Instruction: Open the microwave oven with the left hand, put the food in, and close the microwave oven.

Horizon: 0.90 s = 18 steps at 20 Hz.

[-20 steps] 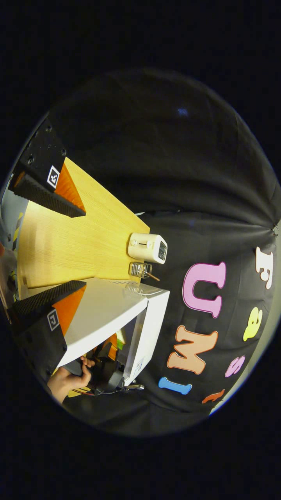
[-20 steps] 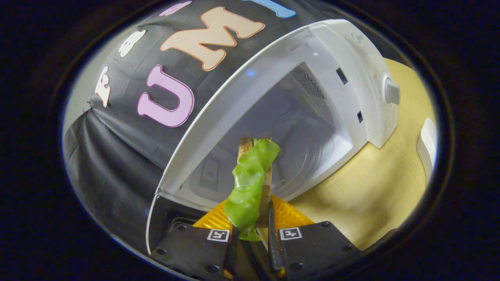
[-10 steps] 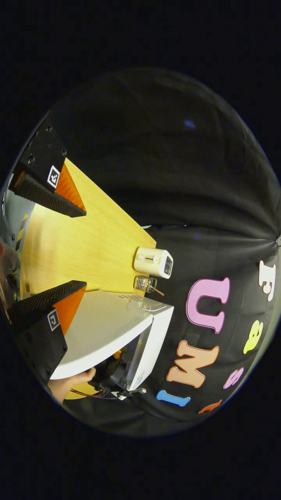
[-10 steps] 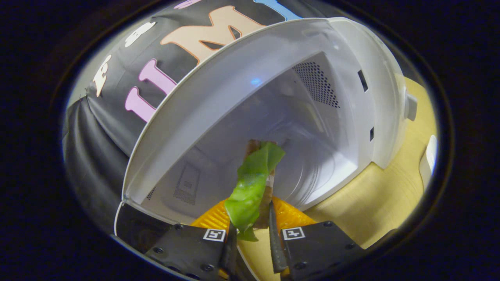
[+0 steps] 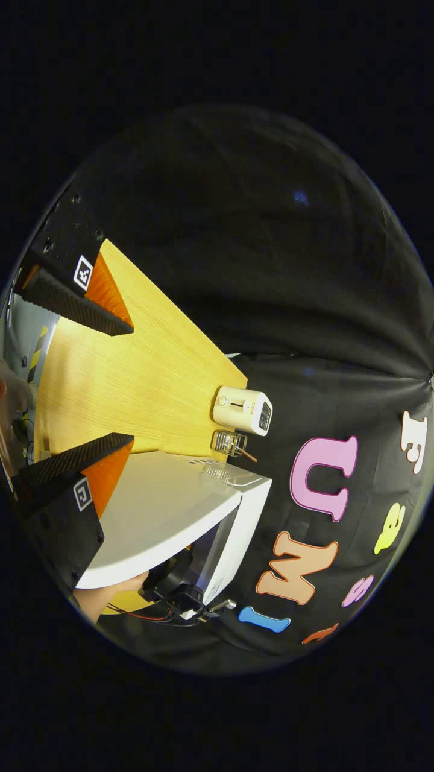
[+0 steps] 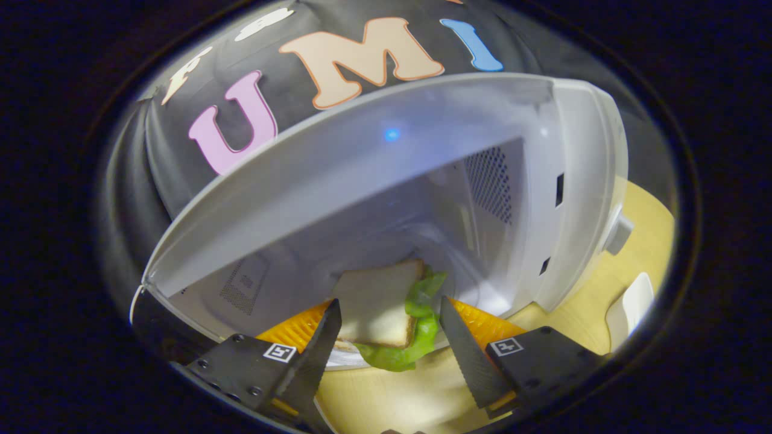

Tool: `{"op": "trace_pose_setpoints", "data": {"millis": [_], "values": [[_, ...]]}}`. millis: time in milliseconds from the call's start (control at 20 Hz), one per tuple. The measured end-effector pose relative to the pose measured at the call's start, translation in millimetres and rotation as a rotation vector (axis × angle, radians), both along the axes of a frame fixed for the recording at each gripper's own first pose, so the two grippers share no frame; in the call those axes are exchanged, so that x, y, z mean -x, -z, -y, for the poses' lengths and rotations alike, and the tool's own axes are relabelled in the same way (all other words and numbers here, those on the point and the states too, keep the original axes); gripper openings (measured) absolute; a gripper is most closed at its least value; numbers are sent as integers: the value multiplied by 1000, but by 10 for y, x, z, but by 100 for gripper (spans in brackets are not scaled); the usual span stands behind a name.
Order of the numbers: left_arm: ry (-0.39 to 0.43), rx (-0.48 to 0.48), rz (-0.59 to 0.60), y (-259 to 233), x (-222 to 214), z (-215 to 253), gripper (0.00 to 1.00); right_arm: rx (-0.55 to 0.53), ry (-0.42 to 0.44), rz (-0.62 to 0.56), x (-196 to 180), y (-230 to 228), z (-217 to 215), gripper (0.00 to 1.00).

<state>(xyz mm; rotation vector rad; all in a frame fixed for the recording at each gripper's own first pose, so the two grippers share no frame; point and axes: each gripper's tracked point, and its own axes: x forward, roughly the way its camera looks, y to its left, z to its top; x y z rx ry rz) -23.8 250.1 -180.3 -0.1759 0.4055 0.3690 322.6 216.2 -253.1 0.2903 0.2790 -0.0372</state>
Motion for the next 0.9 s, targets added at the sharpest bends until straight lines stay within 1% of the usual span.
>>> {"op": "trace_pose_setpoints", "data": {"millis": [50,200,350,400,550,600,650,750,800,850,900], "values": [[-3,-8,-6,30,4,-27,96,10,-7,12,66,-73,8,100],[12,-17,-9,40,3,-20,96,45,-41,28,274,-263,30,99],[35,-31,-16,64,7,15,95,65,-84,54,583,-488,44,100],[46,-31,-15,65,2,40,93,70,-92,57,691,-556,71,91],[92,0,-10,85,-28,194,86,105,-100,76,1072,-715,196,91],[107,7,-12,93,-39,242,78,117,-101,84,1180,-784,245,91],[120,11,-13,107,-55,277,74,129,-100,93,1289,-846,304,91],[145,15,-15,122,-83,345,58,145,-100,104,1480,-962,403,91],[162,21,-21,139,-96,389,43,150,-98,103,1558,-1003,453,91],[180,28,-28,168,-105,451,36,152,-91,105,1633,-1048,517,91],[193,30,-36,175,-122,482,17,155,-80,110,1695,-1097,580,91]]}}
